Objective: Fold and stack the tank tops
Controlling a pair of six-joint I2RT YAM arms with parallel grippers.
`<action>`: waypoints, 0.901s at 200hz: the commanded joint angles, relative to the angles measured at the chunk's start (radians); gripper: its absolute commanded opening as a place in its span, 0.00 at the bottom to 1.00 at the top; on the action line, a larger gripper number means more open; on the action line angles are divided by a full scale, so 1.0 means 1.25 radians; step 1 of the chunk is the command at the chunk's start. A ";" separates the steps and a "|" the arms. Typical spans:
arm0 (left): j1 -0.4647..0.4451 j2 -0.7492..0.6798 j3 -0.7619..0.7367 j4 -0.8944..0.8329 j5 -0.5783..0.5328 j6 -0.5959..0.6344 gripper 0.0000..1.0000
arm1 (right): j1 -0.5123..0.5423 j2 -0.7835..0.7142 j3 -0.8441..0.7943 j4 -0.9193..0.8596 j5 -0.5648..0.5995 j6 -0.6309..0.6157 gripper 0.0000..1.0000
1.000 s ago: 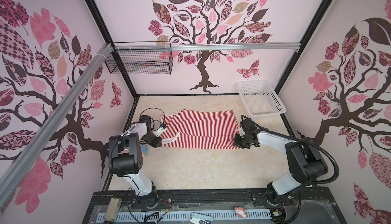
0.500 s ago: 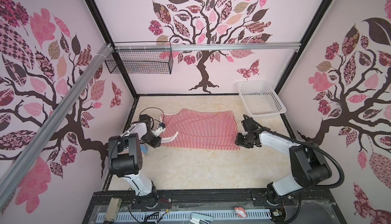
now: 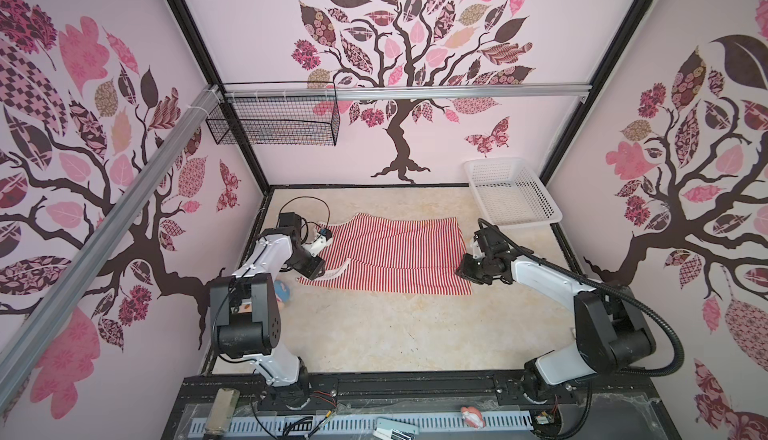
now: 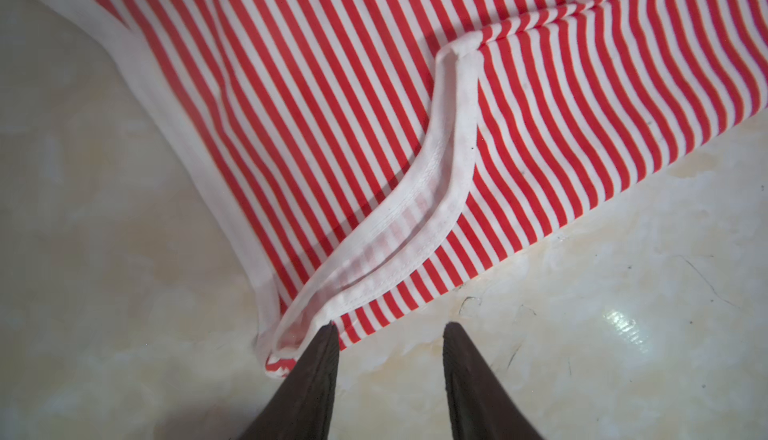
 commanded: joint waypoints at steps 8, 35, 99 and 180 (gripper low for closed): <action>-0.003 0.036 -0.024 0.042 -0.017 -0.009 0.45 | 0.007 0.031 -0.022 0.034 -0.039 0.013 0.28; -0.005 0.055 -0.060 0.111 -0.075 -0.012 0.45 | 0.007 0.045 -0.040 0.042 -0.030 0.008 0.27; -0.004 0.090 -0.088 0.145 -0.133 -0.012 0.45 | 0.007 0.067 -0.086 0.051 0.009 0.007 0.28; -0.010 0.006 -0.160 0.067 -0.161 0.060 0.37 | 0.007 -0.031 -0.178 0.002 0.034 0.014 0.27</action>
